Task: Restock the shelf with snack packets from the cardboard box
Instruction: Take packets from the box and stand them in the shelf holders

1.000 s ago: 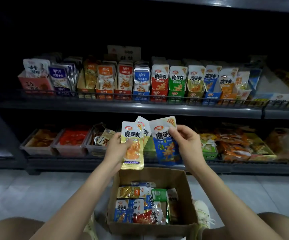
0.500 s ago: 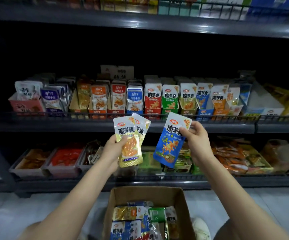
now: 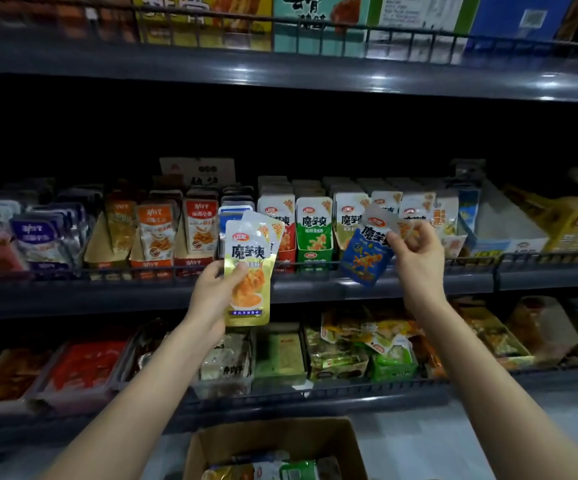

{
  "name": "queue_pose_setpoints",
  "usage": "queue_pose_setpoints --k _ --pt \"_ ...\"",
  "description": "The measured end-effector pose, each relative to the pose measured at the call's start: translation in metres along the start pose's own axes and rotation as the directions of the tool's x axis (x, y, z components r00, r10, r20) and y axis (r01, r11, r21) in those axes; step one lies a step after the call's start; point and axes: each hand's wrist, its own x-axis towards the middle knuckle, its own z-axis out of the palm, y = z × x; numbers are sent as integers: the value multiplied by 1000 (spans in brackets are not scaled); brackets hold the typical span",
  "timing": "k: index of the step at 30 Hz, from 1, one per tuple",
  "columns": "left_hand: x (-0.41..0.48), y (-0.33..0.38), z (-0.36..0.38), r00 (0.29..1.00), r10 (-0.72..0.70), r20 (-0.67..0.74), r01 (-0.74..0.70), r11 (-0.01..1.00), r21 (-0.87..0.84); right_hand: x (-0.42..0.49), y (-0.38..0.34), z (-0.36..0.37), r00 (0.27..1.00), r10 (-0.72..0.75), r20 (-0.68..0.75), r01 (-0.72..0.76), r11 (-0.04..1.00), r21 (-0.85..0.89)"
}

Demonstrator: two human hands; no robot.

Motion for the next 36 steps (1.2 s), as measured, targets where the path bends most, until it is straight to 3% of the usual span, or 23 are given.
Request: queue_pose_setpoints --k 4,11,20,33,36 --pt "14 8 30 999 27 33 -27 1000 -2 41 12 -21 993 -61 -100 50 992 -115" --pt "44 12 81 996 54 70 -55 999 0 103 30 -27 975 -93 -201 71 991 -114" --pt "67 10 112 992 71 106 -74 997 20 139 76 -9 996 65 -53 -74 981 -178" --pt "73 0 102 993 83 81 -75 992 -99 145 105 8 997 -28 -68 -19 797 -604" --pt "69 -1 99 994 77 77 -68 991 -113 133 98 11 985 -127 -117 14 734 -679"
